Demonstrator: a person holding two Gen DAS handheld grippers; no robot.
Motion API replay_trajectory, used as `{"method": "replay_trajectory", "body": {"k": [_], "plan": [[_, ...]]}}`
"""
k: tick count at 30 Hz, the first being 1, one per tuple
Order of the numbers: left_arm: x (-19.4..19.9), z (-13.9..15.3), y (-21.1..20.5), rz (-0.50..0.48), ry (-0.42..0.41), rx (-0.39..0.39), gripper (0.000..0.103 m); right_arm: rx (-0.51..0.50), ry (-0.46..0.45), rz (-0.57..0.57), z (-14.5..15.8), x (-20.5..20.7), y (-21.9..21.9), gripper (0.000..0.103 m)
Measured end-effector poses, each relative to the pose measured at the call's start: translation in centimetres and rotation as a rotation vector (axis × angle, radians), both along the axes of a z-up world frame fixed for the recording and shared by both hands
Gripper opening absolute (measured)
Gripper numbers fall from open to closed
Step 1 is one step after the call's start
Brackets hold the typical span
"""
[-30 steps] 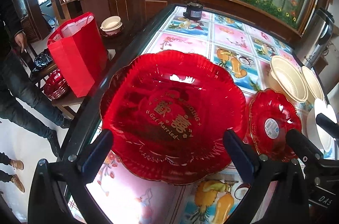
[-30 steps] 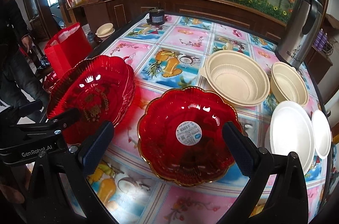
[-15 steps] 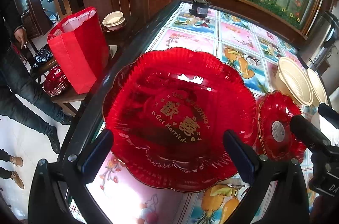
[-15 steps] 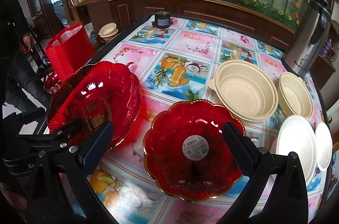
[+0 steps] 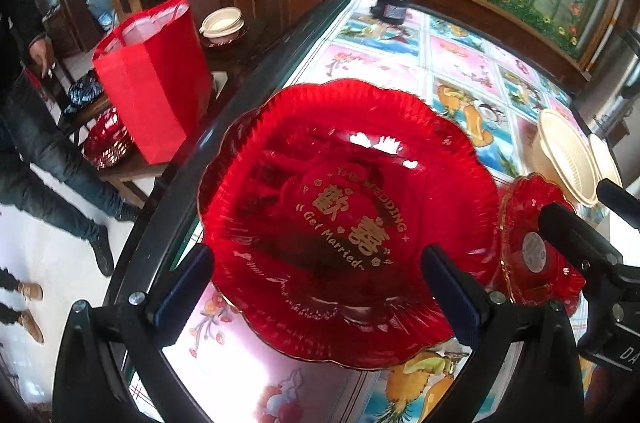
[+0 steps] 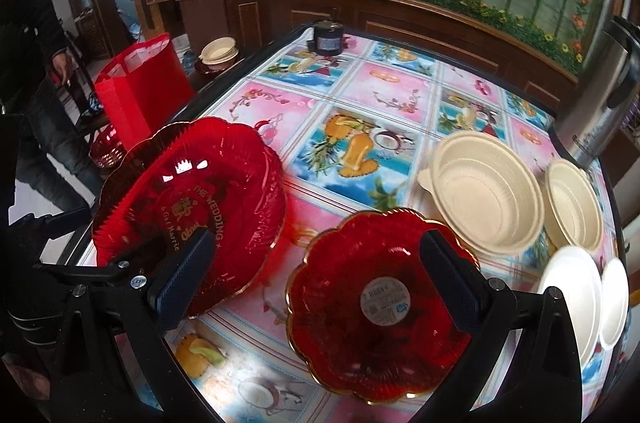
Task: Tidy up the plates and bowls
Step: 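Move the left tool toward the stack of large red scalloped plates, then close the left tool on the rim of the large red plate stack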
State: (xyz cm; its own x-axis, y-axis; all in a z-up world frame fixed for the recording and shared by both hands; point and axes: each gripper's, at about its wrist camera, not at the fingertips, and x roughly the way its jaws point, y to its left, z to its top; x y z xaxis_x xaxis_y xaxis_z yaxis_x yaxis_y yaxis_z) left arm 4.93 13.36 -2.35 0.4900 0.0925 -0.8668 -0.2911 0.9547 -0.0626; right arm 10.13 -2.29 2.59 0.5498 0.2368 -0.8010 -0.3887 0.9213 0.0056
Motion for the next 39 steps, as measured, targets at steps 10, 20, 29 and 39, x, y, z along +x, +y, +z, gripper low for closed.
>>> {"method": "replay_trajectory", "body": {"k": [10, 20, 29, 39], "plan": [[0.6, -0.5, 0.8, 0.052, 0.014, -0.018, 0.101, -0.011, 0.070, 0.080, -1.7, 3.8, 2.4, 0.096], [1.2, 0.3, 2.1, 0.102, 0.013, -0.081, 0.095, 0.008, 0.131, 0.098, -3.3, 6.4, 3.5, 0.086], [-0.4, 0.3, 3.6, 0.199, 0.042, -0.166, 0.095, 0.030, 0.170, 0.136, -4.0, 6.9, 4.0, 0.086], [-0.2, -2.4, 4.5, 0.265, 0.128, -0.224, 0.047, 0.018, 0.221, 0.195, -5.1, 7.8, 5.0, 0.048]]}}
